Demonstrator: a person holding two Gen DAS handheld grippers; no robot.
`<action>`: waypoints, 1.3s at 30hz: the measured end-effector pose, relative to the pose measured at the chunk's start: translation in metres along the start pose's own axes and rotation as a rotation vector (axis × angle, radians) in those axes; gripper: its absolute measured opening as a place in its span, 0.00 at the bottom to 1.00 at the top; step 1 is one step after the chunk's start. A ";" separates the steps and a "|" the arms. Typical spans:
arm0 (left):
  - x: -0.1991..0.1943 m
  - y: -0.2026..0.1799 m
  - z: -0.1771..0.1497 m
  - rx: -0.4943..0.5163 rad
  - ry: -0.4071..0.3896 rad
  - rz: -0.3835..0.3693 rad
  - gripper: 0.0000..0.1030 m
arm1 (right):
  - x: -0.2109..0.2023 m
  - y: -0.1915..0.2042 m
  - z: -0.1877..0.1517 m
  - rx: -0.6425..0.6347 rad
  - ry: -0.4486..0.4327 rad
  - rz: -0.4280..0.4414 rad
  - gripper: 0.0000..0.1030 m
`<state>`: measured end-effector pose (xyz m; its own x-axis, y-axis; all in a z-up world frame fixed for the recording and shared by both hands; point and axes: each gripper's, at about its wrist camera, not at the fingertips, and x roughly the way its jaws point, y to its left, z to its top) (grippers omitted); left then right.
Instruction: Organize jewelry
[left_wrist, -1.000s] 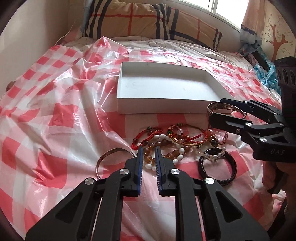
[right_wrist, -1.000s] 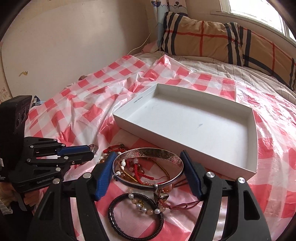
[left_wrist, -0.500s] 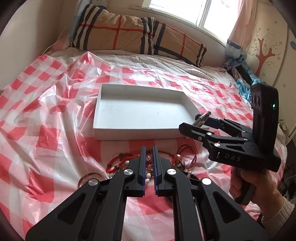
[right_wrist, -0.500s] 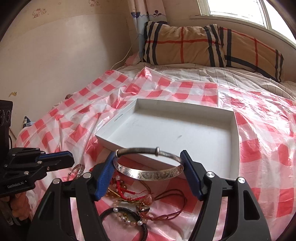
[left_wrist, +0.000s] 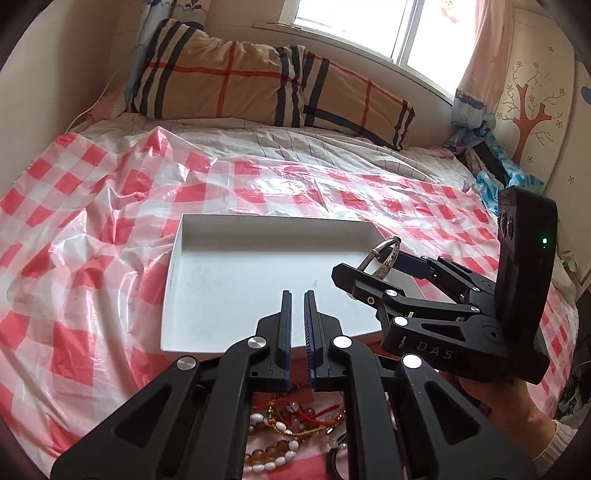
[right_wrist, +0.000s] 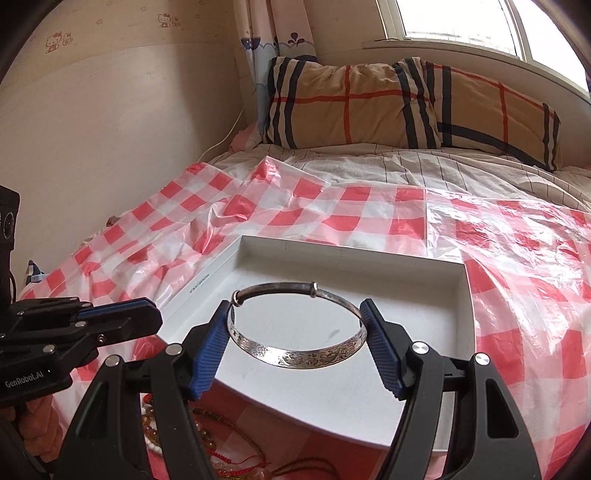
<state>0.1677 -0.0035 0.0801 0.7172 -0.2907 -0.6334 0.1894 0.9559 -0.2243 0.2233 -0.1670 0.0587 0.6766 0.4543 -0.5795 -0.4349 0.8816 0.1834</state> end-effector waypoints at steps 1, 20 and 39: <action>0.005 0.000 0.002 -0.003 0.000 0.002 0.06 | 0.004 -0.002 0.000 0.002 0.005 -0.007 0.66; -0.021 0.033 -0.074 0.188 0.265 0.368 0.75 | -0.010 -0.008 -0.002 0.071 0.025 -0.019 0.85; -0.044 0.012 -0.065 0.088 0.199 0.142 0.05 | -0.068 -0.009 -0.009 0.172 -0.009 0.019 0.88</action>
<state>0.0951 0.0181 0.0568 0.5966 -0.1470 -0.7890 0.1599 0.9851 -0.0627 0.1762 -0.2072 0.0888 0.6745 0.4719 -0.5677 -0.3406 0.8812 0.3278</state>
